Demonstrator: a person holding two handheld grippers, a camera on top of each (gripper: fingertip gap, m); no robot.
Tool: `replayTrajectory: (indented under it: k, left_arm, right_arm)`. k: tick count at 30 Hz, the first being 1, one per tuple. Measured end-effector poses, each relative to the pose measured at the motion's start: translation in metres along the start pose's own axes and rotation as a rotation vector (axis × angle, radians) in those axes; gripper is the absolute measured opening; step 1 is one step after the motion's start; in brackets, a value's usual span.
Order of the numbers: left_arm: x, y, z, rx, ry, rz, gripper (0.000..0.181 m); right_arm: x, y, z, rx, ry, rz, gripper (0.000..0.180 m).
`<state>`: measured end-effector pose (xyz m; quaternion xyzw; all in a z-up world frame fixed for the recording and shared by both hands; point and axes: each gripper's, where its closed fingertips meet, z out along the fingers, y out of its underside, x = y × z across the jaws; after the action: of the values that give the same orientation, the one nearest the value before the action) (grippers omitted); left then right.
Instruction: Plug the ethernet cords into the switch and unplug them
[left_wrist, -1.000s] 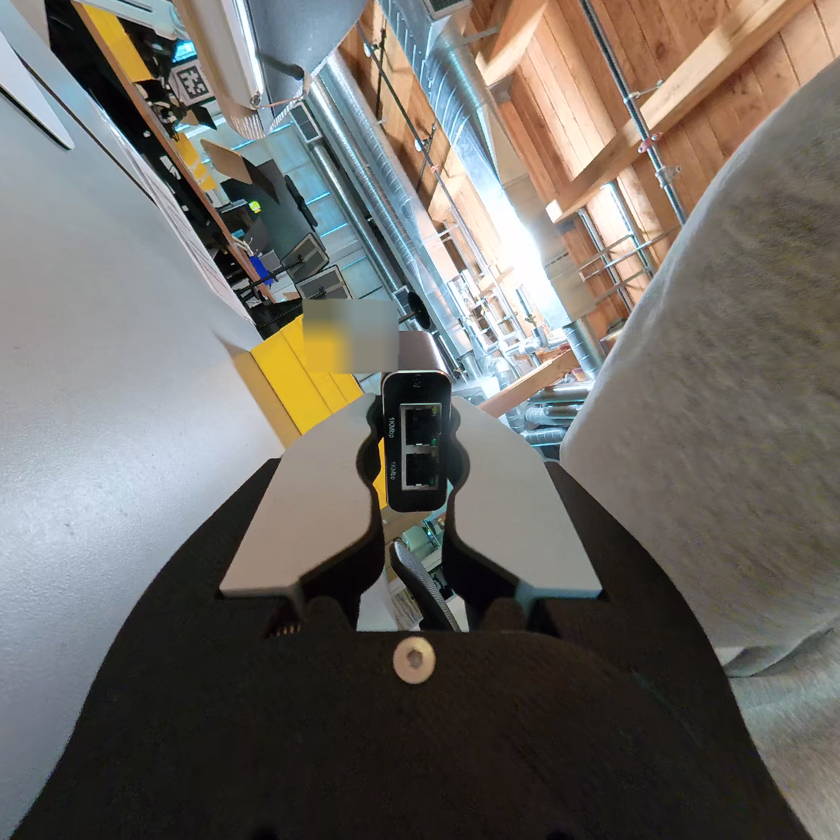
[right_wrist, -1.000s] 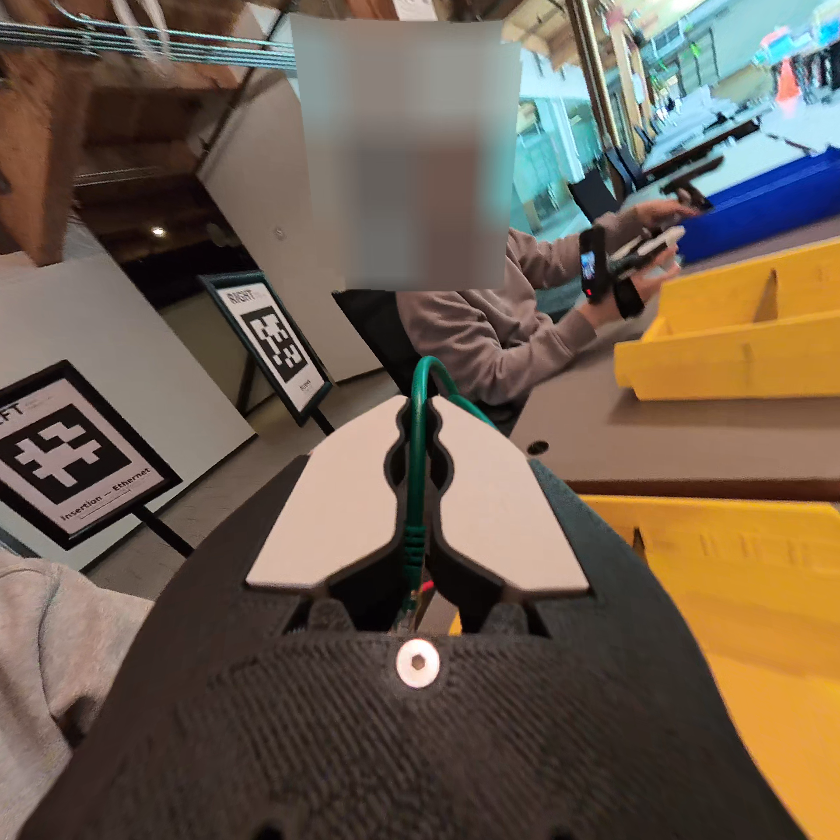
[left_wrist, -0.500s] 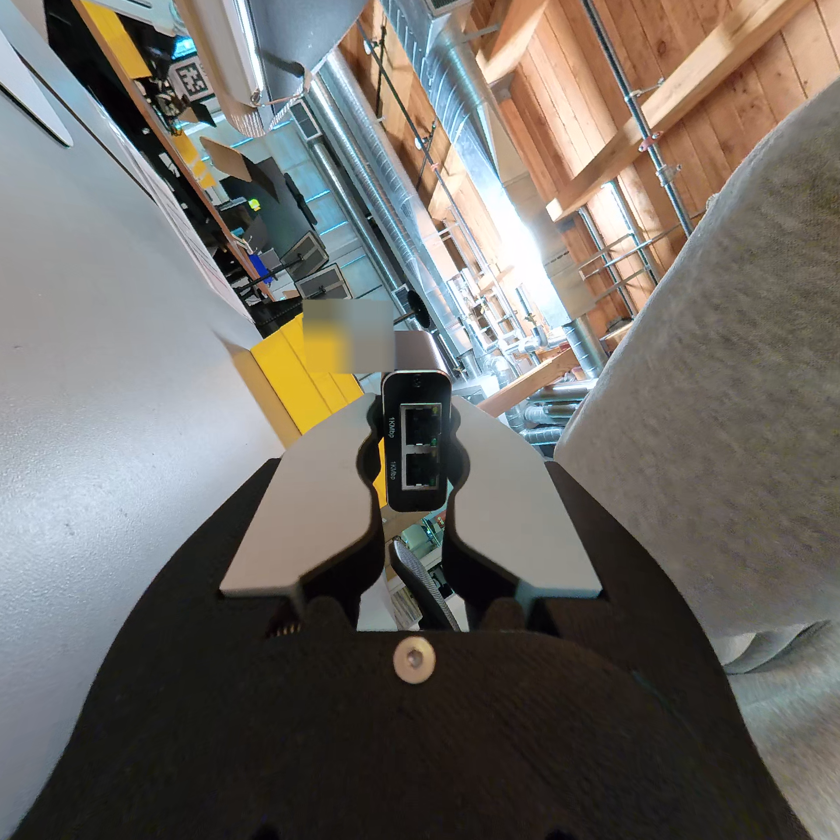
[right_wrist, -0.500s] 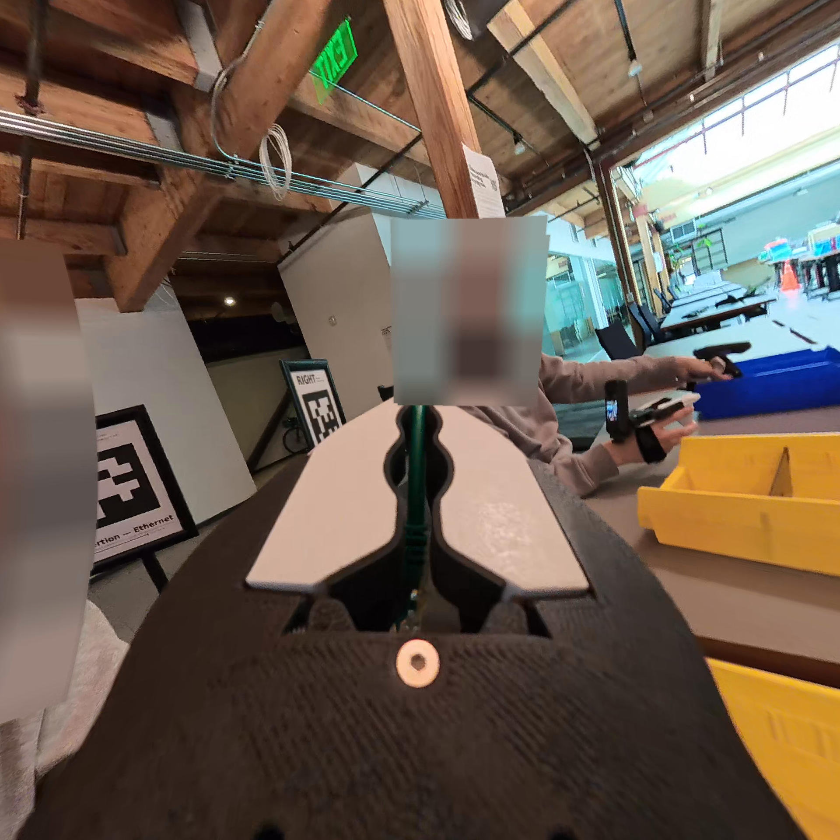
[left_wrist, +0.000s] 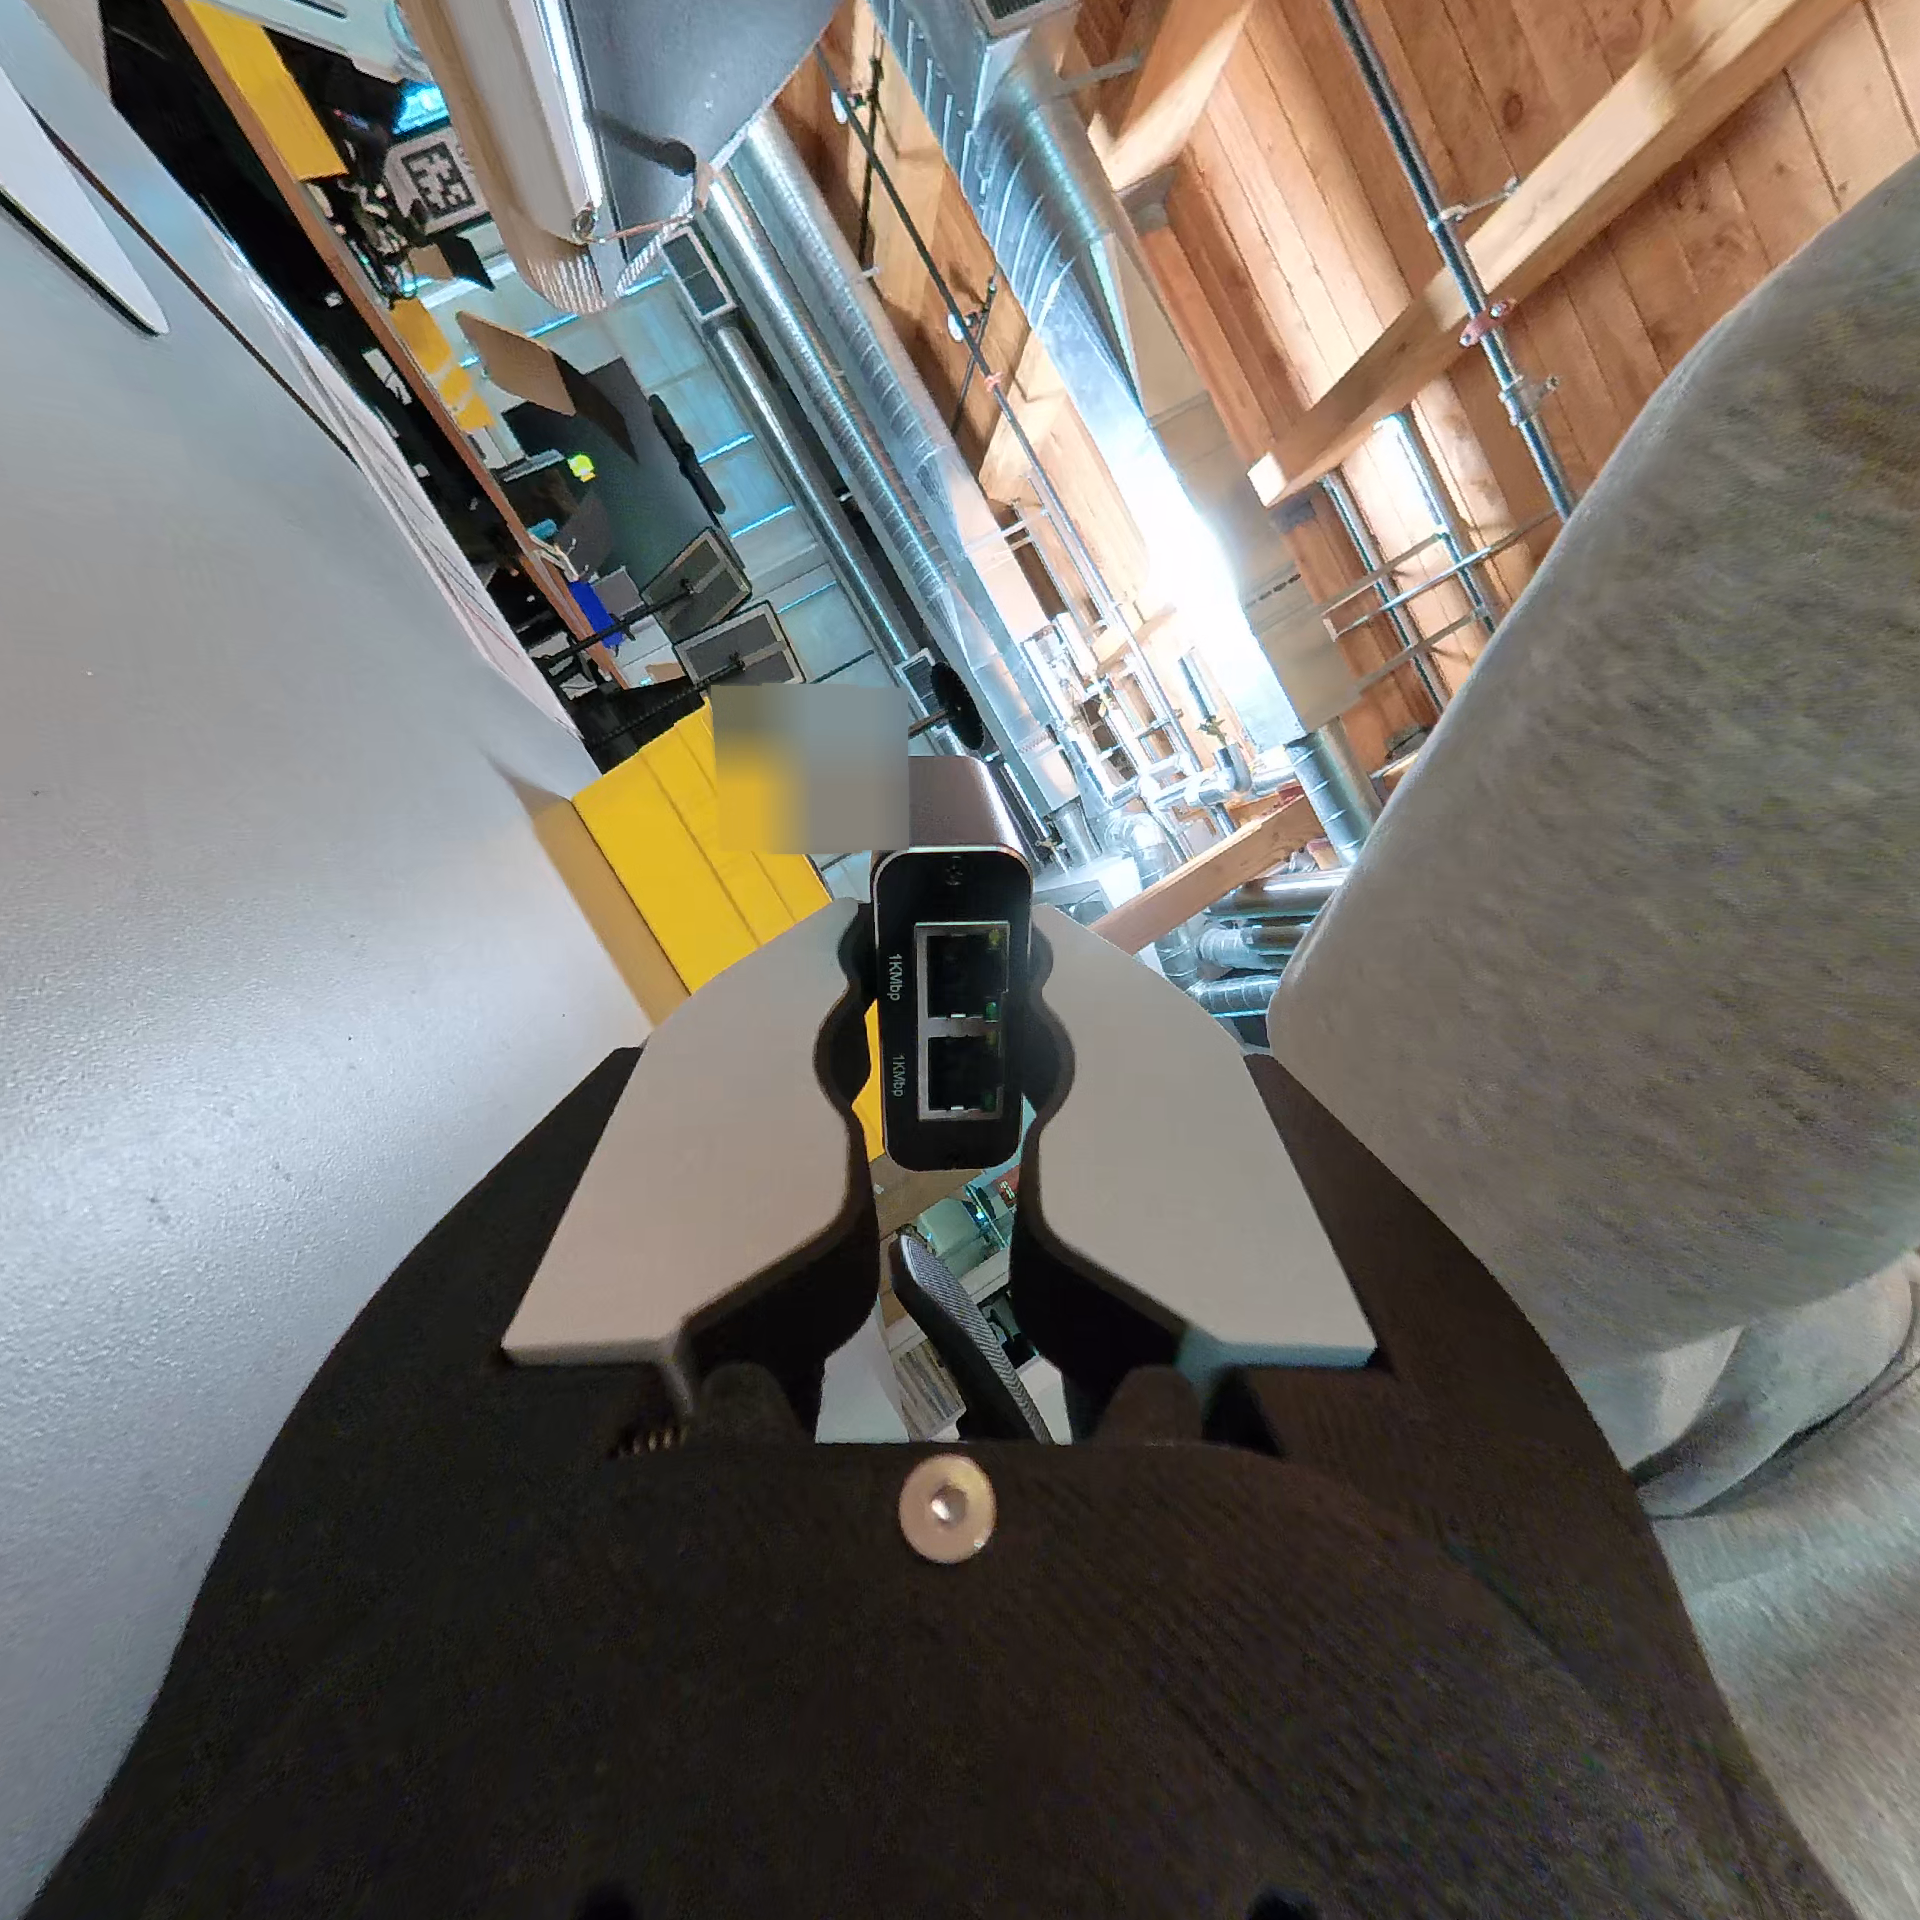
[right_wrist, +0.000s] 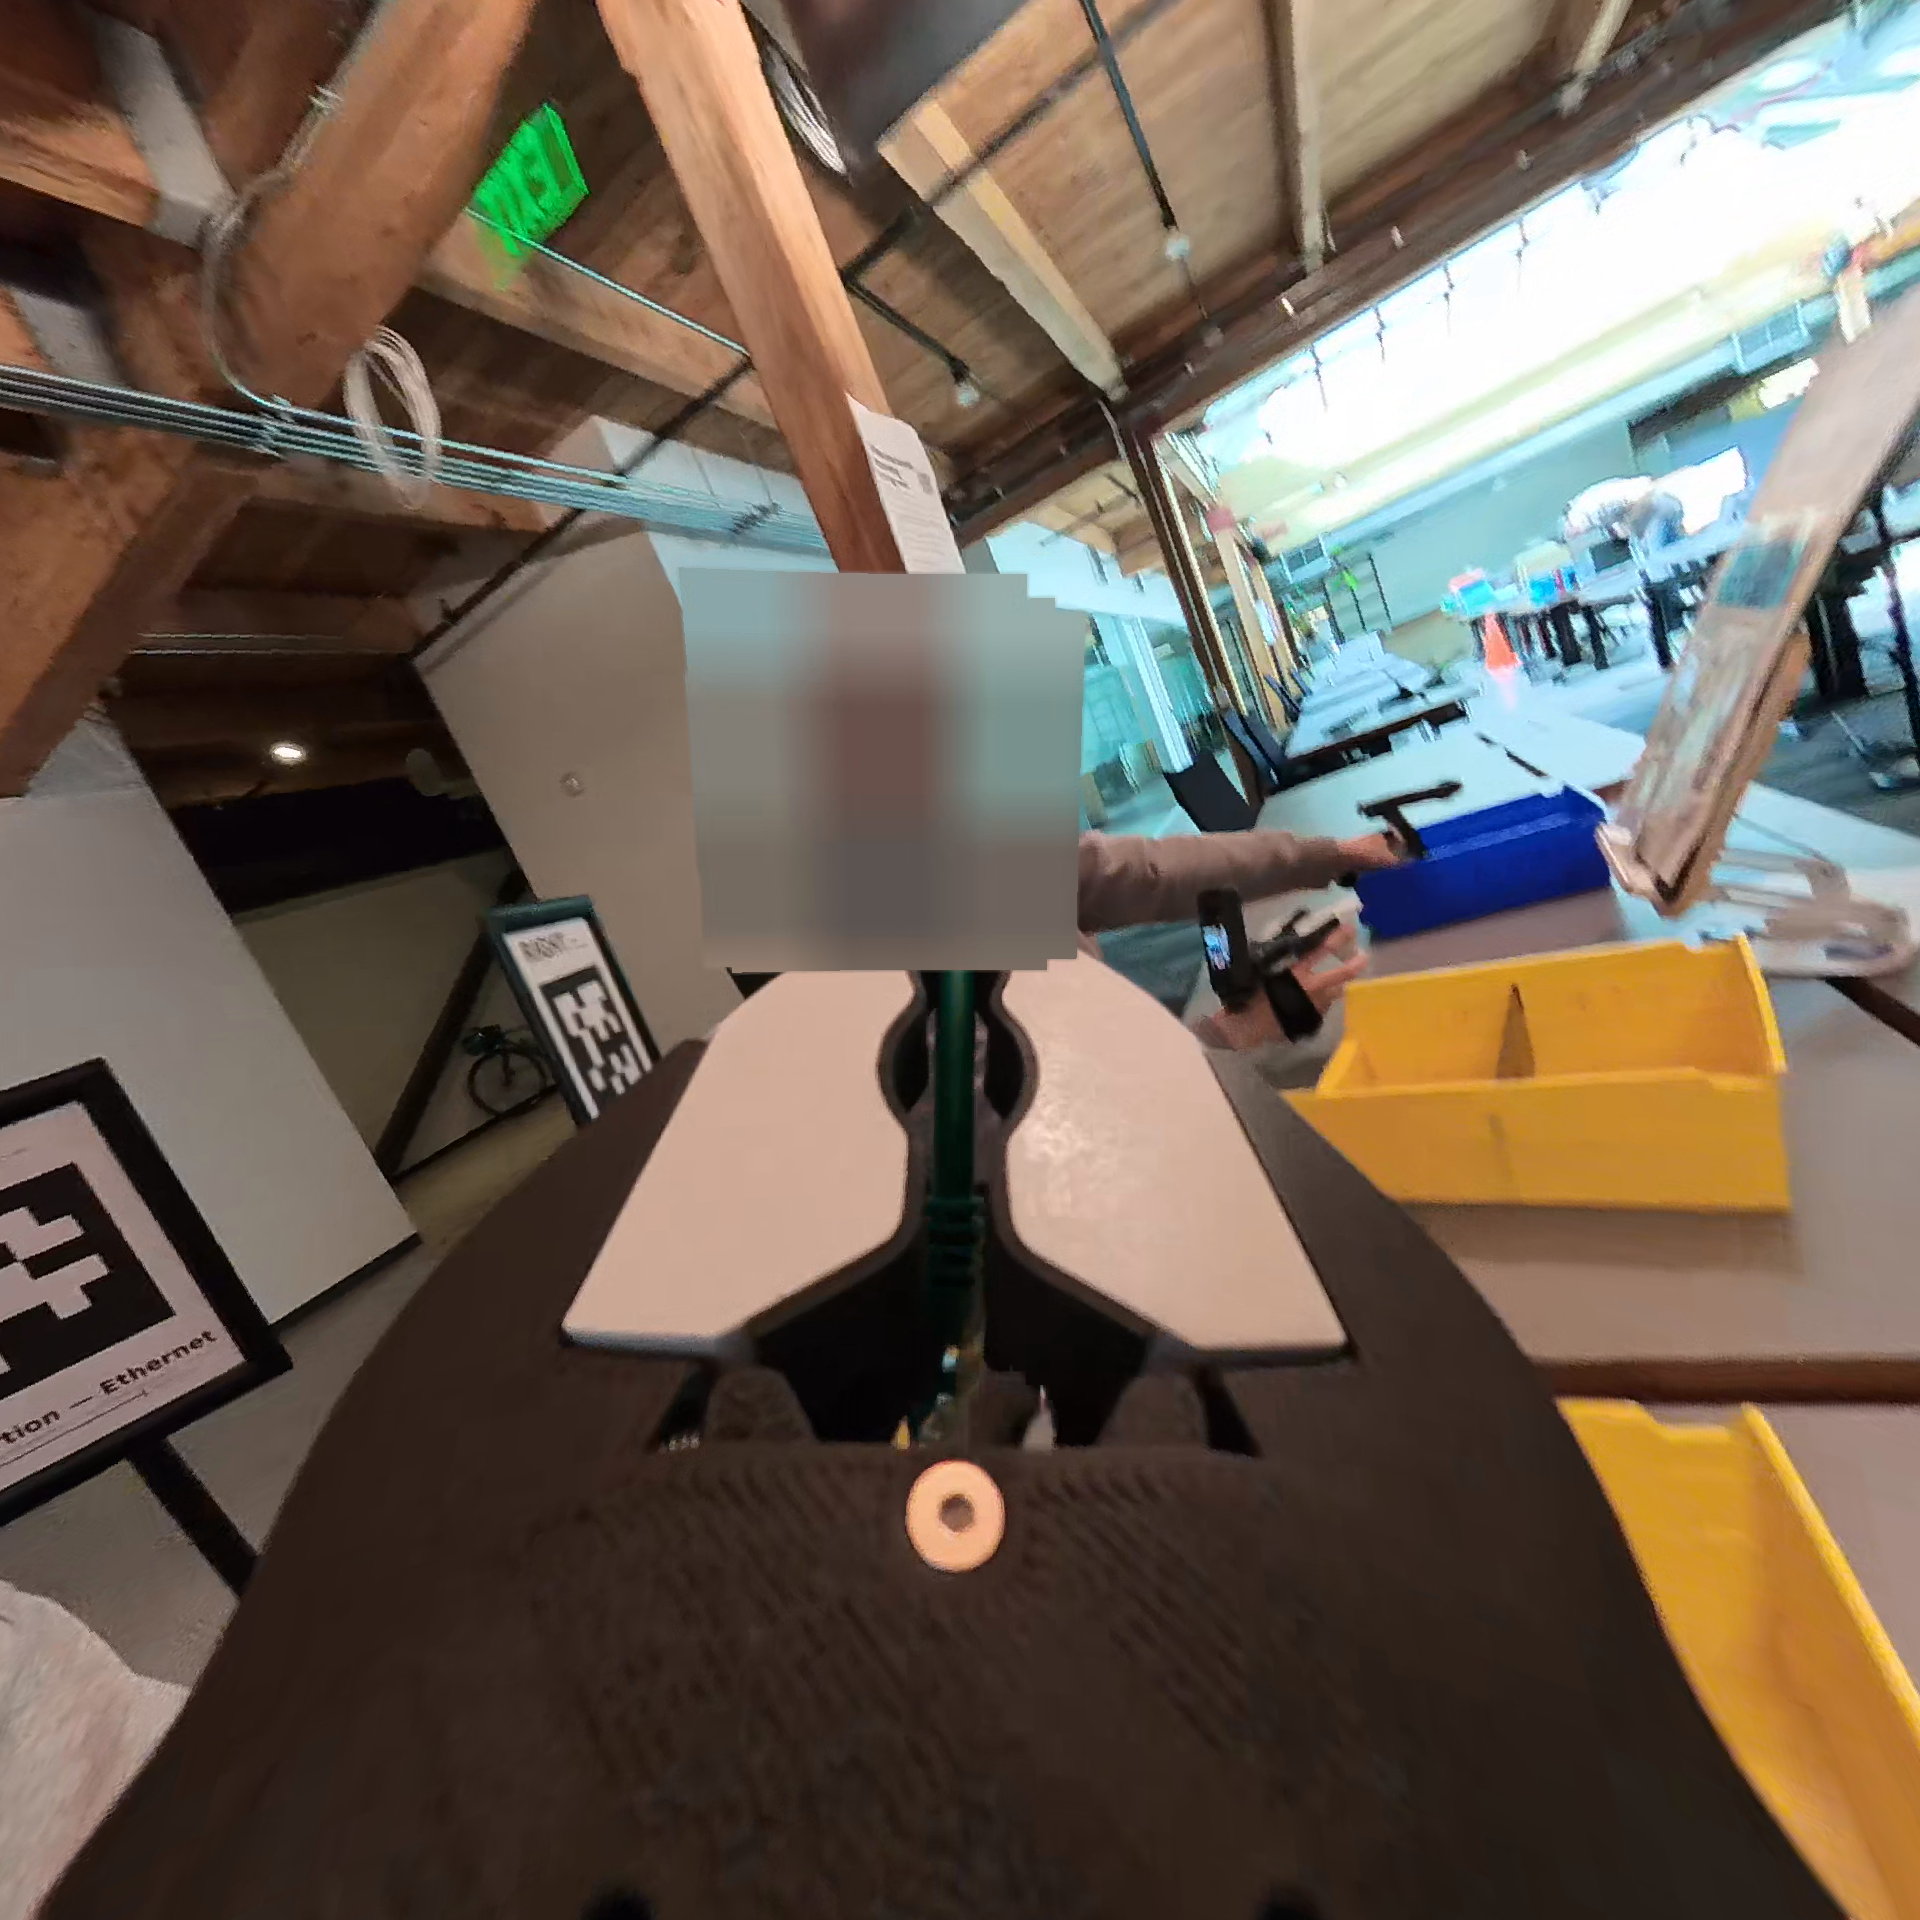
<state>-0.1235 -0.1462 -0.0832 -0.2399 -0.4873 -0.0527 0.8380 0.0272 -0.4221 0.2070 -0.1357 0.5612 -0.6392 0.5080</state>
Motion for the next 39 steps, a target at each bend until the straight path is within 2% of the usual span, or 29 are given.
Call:
replayTrajectory:
  k: [8,12,21,26,27,30,33,37,39]
  left_arm:
    - [0.000,0.000,0.000,-0.001,0.000,0.000,0.023]
    - [0.000,0.000,0.000,0.000,0.002,-0.001,0.023]
    - [0.000,0.000,0.000,0.001,0.004,-0.005,0.022]
    - [0.000,0.000,-0.001,0.003,0.008,-0.008,0.022]
    - [0.000,0.000,-0.001,0.003,0.008,-0.009,0.022]
    - [0.000,0.000,0.000,0.002,0.010,-0.011,0.022]
    - [0.000,0.000,0.000,0.000,0.007,-0.008,0.023]
    - [0.000,0.000,0.000,0.001,0.003,-0.005,0.023]
    - [0.000,0.000,0.000,0.000,0.003,-0.003,0.023]
  right_arm:
    - [0.056,0.053,-0.007,-0.150,0.198,0.046,0.005]
    - [0.093,0.090,-0.017,-0.290,0.319,0.026,0.005]
    - [0.138,0.157,-0.030,-0.527,0.440,0.120,0.007]
    - [0.152,0.142,-0.039,-0.508,0.582,0.017,0.040]
    - [0.150,0.138,-0.041,-0.515,0.596,-0.035,0.040]
    - [0.128,0.134,-0.038,-0.568,0.536,-0.166,0.018]
    - [0.106,0.147,-0.035,-0.650,0.448,-0.159,0.008]
    - [0.102,0.195,-0.051,-0.880,0.422,0.088,0.018]
    - [0.106,0.211,-0.057,-0.913,0.428,0.177,0.018]
